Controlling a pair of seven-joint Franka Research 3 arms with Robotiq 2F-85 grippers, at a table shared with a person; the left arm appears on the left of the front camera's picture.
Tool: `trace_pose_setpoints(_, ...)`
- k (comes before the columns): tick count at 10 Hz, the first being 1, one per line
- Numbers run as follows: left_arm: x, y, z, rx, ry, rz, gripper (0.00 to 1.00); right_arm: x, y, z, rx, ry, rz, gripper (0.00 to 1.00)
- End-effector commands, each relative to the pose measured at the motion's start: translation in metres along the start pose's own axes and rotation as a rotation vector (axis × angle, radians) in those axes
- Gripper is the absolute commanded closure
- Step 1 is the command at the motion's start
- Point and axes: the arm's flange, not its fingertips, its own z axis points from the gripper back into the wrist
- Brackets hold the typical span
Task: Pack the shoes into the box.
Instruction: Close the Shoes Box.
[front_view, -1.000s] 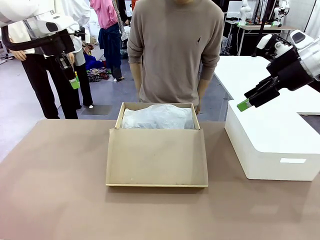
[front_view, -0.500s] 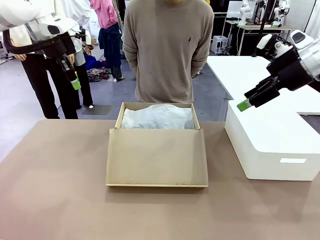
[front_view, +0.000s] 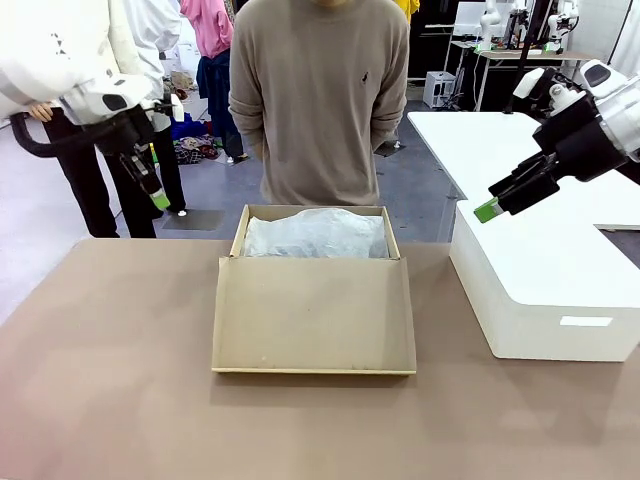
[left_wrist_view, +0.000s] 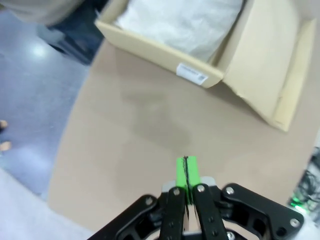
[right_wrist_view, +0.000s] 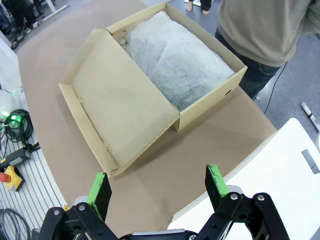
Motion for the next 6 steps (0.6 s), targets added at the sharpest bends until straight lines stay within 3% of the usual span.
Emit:
trace_pose_setpoints(1,-0.018,-0.009,-0.015,-0.042,-0.031,0.016,1.00,0.001,-0.003,-0.001,0.015,-0.028,0.008,0.00)
trace_pose_setpoints(4,-0.030,-0.012,-0.030,-0.071,0.009,0.013,1.00,0.001,-0.003,-0.001,0.015,-0.028,0.008,0.00)
trace_pose_setpoints(6,-0.019,-0.007,-0.028,-0.058,0.014,0.039,1.00,0.001,-0.003,-0.001,0.015,-0.028,0.008,0.00)
